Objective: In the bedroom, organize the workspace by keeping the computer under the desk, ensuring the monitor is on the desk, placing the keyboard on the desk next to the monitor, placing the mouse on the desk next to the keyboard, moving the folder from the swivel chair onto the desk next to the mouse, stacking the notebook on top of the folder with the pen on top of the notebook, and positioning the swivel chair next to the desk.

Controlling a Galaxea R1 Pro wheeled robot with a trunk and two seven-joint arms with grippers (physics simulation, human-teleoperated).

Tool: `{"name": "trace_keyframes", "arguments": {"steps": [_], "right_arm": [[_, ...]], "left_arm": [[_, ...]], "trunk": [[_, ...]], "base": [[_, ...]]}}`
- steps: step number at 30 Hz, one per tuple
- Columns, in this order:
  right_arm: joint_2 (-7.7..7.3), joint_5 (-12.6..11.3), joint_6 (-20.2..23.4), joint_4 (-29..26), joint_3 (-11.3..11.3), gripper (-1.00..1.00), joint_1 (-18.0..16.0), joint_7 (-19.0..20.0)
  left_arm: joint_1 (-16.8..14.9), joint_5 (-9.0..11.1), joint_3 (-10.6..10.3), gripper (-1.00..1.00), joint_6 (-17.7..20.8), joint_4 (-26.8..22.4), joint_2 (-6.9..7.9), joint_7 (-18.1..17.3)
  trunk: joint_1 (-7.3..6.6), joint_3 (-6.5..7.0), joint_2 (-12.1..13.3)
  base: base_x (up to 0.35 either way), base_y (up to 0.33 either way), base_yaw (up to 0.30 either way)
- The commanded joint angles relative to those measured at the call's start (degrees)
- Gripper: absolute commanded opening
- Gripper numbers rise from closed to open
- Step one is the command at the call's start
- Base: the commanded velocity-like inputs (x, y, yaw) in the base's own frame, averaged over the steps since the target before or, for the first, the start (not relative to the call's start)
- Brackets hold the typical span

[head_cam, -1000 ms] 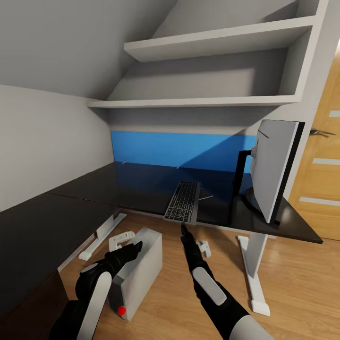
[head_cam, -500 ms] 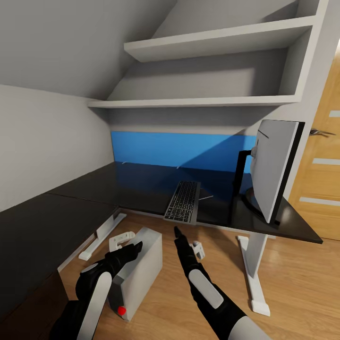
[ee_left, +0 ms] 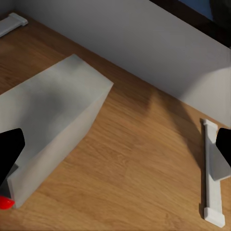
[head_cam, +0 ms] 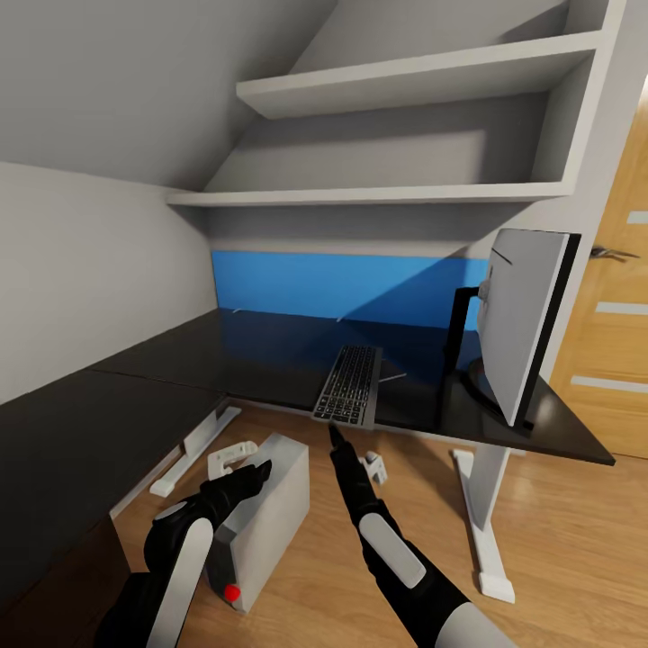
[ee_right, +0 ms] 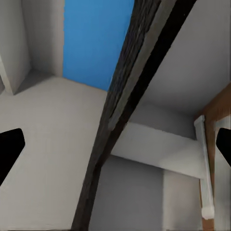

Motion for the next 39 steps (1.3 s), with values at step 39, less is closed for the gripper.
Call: {"name": "trace_keyframes", "arguments": {"steps": [39], "right_arm": [[-0.22,-16.8,-2.6,0.6,-7.5,1.0,-0.1,5.0]], "left_arm": [[0.0,0.6,-0.1,1.0,0.3,0.0,-0.06,0.5]], "trunk": [[-1.55,1.2,2.8]], "base": [[0.0,0.0,0.0]]}}
